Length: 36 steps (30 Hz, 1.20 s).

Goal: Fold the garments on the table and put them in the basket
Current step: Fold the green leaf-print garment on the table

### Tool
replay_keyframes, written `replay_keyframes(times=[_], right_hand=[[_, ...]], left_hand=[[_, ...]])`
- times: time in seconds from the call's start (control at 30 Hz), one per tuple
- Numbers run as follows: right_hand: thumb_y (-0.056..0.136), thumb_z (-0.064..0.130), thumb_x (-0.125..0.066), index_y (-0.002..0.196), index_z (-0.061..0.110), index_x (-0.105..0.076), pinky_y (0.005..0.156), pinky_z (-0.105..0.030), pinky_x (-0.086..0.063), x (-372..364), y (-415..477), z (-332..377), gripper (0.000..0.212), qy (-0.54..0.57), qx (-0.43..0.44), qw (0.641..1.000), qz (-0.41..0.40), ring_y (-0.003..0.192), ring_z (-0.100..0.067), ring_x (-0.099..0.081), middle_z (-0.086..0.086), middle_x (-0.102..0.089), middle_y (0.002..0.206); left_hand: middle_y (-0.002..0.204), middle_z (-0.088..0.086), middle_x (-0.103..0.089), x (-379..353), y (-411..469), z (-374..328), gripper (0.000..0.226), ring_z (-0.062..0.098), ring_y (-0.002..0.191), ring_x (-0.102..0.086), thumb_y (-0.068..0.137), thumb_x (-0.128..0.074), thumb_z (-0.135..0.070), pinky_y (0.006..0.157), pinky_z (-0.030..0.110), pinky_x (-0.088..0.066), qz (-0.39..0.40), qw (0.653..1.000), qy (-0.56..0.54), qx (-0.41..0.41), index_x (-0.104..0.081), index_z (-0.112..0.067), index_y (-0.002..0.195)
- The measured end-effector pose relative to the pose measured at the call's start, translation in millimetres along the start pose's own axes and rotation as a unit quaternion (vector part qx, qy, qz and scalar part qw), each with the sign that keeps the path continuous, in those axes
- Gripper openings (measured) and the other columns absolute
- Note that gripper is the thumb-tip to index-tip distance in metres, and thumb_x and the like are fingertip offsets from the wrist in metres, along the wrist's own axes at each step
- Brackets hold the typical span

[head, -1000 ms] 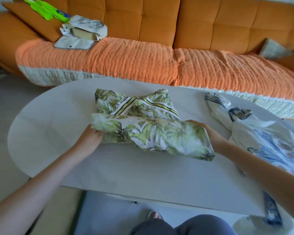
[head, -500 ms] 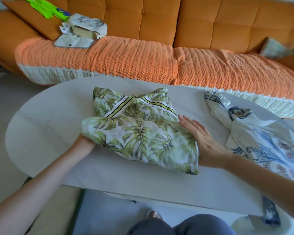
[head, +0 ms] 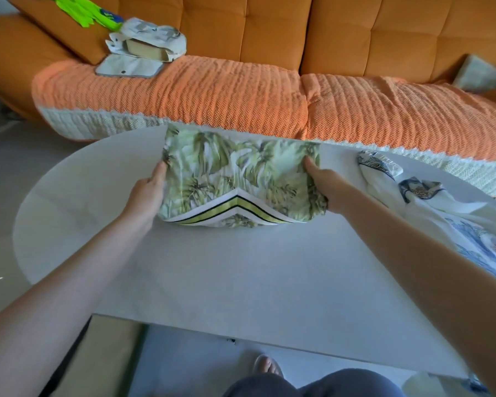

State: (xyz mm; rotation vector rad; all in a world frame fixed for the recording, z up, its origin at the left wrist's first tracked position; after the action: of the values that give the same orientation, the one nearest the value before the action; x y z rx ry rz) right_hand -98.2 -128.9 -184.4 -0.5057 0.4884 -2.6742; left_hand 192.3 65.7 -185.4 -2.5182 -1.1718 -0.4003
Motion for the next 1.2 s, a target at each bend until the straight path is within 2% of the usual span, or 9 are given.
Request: replay_keyframes(times=[0.1,0.23,0.4,0.57,0.77,0.9,1.03,1.1,1.2], right_hand=[[0.084,0.066,-0.043,0.107,0.005,-0.06,0.071,-0.036,-0.057,-12,-4,-12,0.068,0.093,-0.047,0.99,0.097,0.091,-0.03,-0.069,-0.016,-0.069,0.104],[0.077,0.026,-0.068,0.108,0.005,-0.06,0.081,-0.033,-0.057,-9,-27,-13,0.037,0.031,0.038,0.983,0.177,0.094,-0.023,-0.069,-0.012,-0.068,0.111],[0.08,0.004,-0.069,0.105,0.002,-0.06,0.089,-0.047,-0.053,22,-28,0,0.026,0.01,0.163,0.987,-0.01,0.094,-0.028,-0.066,-0.013,-0.068,0.104],[0.094,0.004,-0.049,0.113,0.013,-0.06,0.076,-0.024,-0.055,18,-35,48,0.024,-0.02,0.288,0.952,-0.106,0.084,-0.008,-0.062,0.002,-0.065,0.095],[0.097,0.011,-0.038,0.112,0.004,-0.062,0.076,-0.031,-0.046,2,1,12,0.028,-0.124,0.189,0.964,-0.138,0.101,-0.029,-0.059,-0.013,-0.064,0.105],[0.091,0.056,-0.042,0.144,0.012,-0.031,0.094,-0.038,-0.045,10,0,5,0.069,-0.134,0.139,0.973,-0.123,0.124,-0.028,-0.048,-0.011,-0.046,0.137],[0.089,0.052,-0.05,0.15,0.024,0.0,0.115,-0.046,-0.021,-22,-27,29,0.084,-0.252,0.279,0.923,-0.079,0.141,-0.023,-0.019,-0.002,-0.009,0.158],[0.091,0.037,-0.055,0.15,0.025,-0.005,0.113,-0.043,-0.027,-38,-22,29,0.078,-0.238,0.28,0.929,-0.051,0.137,-0.024,-0.03,-0.002,-0.013,0.156],[0.092,0.007,-0.054,0.143,0.016,-0.035,0.102,-0.032,-0.038,-30,-16,38,0.055,-0.177,0.272,0.939,-0.113,0.119,-0.024,-0.046,-0.01,-0.041,0.136]], left_hand=[[0.088,0.003,-0.065,-7,-6,1,0.076,0.02,0.086,-0.061,0.078,-0.029,-0.082,0.085,0.038,-0.047,0.067,0.998,-0.007,0.001,-0.066,-0.018,0.094],[0.092,-0.011,-0.065,-12,-23,-13,0.037,0.007,0.085,-0.06,0.081,-0.061,-0.056,0.07,0.021,-0.041,0.092,0.987,0.037,-0.129,-0.064,-0.023,0.098],[0.07,0.002,-0.058,4,-28,-15,0.022,0.018,0.066,-0.051,0.09,-0.06,-0.028,0.058,0.026,-0.033,-0.024,0.985,-0.001,-0.17,-0.064,-0.007,0.084],[0.057,0.004,-0.026,24,-35,-25,0.035,0.018,0.055,-0.022,0.095,-0.049,-0.019,0.051,0.031,-0.014,-0.105,0.972,0.029,-0.21,-0.035,-0.008,0.065],[0.056,0.003,-0.033,21,-23,-3,0.038,0.024,0.059,-0.032,0.098,-0.043,-0.026,0.051,0.035,-0.019,-0.111,0.978,0.094,-0.148,-0.035,-0.008,0.065],[0.085,-0.001,-0.056,18,-19,-11,0.043,0.011,0.067,-0.048,0.094,-0.044,-0.047,0.056,0.025,-0.032,-0.068,0.99,0.067,-0.1,-0.053,-0.01,0.113],[0.11,0.005,-0.058,10,-11,-18,0.067,0.012,0.078,-0.053,0.089,-0.055,-0.046,0.063,0.025,-0.037,-0.038,0.993,0.067,-0.093,-0.031,-0.011,0.141],[0.134,0.011,-0.047,3,-6,-17,0.075,0.019,0.096,-0.051,0.087,-0.055,-0.052,0.075,0.028,-0.035,-0.018,0.995,0.071,-0.063,-0.027,-0.011,0.143],[0.134,0.012,-0.048,-1,0,-27,0.065,0.014,0.086,-0.047,0.091,-0.056,-0.04,0.07,0.024,-0.036,-0.031,0.993,0.064,-0.093,-0.029,-0.008,0.141]])
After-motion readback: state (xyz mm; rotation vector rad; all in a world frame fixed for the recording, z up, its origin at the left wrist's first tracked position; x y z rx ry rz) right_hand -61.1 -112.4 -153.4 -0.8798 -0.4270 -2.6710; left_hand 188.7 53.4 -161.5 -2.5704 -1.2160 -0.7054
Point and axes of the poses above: each hand's wrist, its own y-axis towards the middle knuckle, its own x-axis out of the back of the hand, z = x × y, the point moved 10 cm from there along y, towards the middle knuckle
